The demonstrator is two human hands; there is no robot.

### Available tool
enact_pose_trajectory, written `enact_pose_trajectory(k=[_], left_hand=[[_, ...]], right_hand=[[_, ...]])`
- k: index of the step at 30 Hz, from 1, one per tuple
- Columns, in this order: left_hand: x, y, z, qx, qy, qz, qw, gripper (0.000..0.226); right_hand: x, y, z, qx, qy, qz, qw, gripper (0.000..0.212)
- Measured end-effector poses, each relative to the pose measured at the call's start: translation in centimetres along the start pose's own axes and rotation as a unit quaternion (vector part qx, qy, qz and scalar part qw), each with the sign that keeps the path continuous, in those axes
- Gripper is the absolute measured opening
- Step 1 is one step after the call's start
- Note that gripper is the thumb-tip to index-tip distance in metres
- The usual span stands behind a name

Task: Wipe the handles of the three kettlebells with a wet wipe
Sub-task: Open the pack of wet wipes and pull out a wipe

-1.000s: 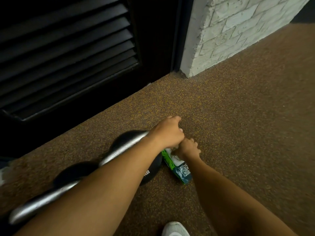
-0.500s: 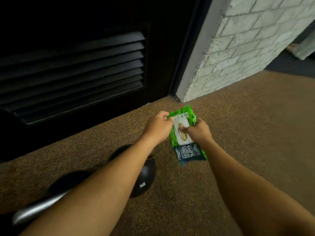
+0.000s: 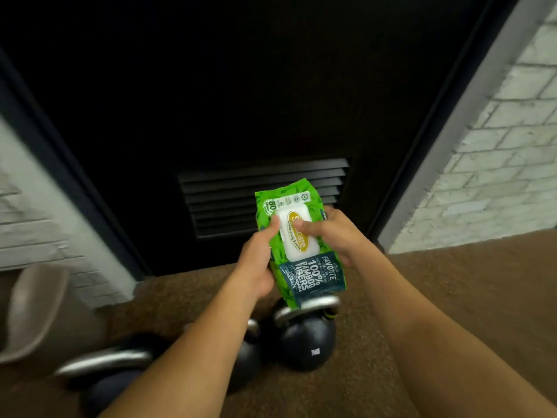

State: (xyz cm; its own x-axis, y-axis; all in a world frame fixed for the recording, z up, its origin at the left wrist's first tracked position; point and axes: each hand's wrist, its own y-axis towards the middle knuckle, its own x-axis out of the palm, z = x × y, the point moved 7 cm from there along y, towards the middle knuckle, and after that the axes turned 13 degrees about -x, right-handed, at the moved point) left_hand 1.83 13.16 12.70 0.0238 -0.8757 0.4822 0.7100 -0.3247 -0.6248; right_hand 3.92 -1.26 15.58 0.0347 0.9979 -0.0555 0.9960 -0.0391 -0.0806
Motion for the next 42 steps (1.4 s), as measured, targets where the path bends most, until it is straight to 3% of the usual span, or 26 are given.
enact_pose_trajectory(k=[2, 4, 6, 9, 15, 20, 22, 24, 27, 29, 31, 35, 42], left_hand=[[-2.3, -2.7, 0.6, 0.012, -0.036, 0.028, 0.999, 0.044], [-4.1, -5.2, 1.0, 0.03, -0.068, 0.048, 0.996, 0.047], [-5.5, -7.5, 1.4, 0.053, -0.09, 0.062, 0.993, 0.046], [-6.7, -10.6, 1.9, 0.081, -0.107, 0.068, 0.989, 0.044], [-8.1, -15.0, 3.3, 0.13, -0.09, 0.086, 0.984, 0.043], [-9.1, -17.4, 3.4, 0.14, -0.095, 0.093, 0.981, 0.045], [-9.5, -17.9, 3.3, 0.141, -0.094, 0.093, 0.981, 0.046], [-9.6, -18.4, 3.3, 0.142, -0.086, 0.087, 0.982, 0.046], [-9.4, -18.9, 3.4, 0.138, -0.072, 0.062, 0.986, 0.043], [-9.0, -19.2, 3.4, 0.14, -0.06, 0.05, 0.987, 0.04], [-8.8, -19.5, 3.5, 0.145, -0.052, 0.048, 0.987, 0.036], [-8.5, -20.0, 3.2, 0.144, -0.03, 0.048, 0.988, 0.039], [-7.9, -20.5, 2.7, 0.143, -0.002, 0.043, 0.989, 0.04]], right_hand=[[2.6, -1.0, -2.4, -0.058, -0.145, 0.003, 0.988, 0.074], [5.0, -2.6, -5.6, -0.162, -0.322, 0.044, 0.932, 0.086], [8.4, -4.9, -8.4, -0.259, -0.395, 0.035, 0.881, 0.078], [12.7, -7.2, -9.7, -0.283, -0.449, -0.051, 0.846, 0.07], [15.5, -9.7, -12.7, -0.276, -0.441, -0.057, 0.852, 0.061], [14.9, -11.5, -15.5, -0.288, -0.342, -0.019, 0.894, 0.016], [13.7, -11.3, -15.7, -0.291, -0.32, 0.008, 0.902, 0.019], [12.6, -11.2, -15.7, -0.296, -0.356, 0.021, 0.886, 0.025], [11.8, -12.0, -16.1, -0.34, -0.463, 0.033, 0.818, 0.057], [12.3, -13.3, -16.9, -0.405, -0.494, 0.01, 0.769, 0.06], [13.1, -14.2, -17.1, -0.435, -0.503, -0.059, 0.744, 0.054], [13.8, -15.3, -16.5, -0.42, -0.481, -0.161, 0.753, 0.05], [13.7, -15.6, -16.0, -0.405, -0.453, -0.191, 0.771, 0.024]])
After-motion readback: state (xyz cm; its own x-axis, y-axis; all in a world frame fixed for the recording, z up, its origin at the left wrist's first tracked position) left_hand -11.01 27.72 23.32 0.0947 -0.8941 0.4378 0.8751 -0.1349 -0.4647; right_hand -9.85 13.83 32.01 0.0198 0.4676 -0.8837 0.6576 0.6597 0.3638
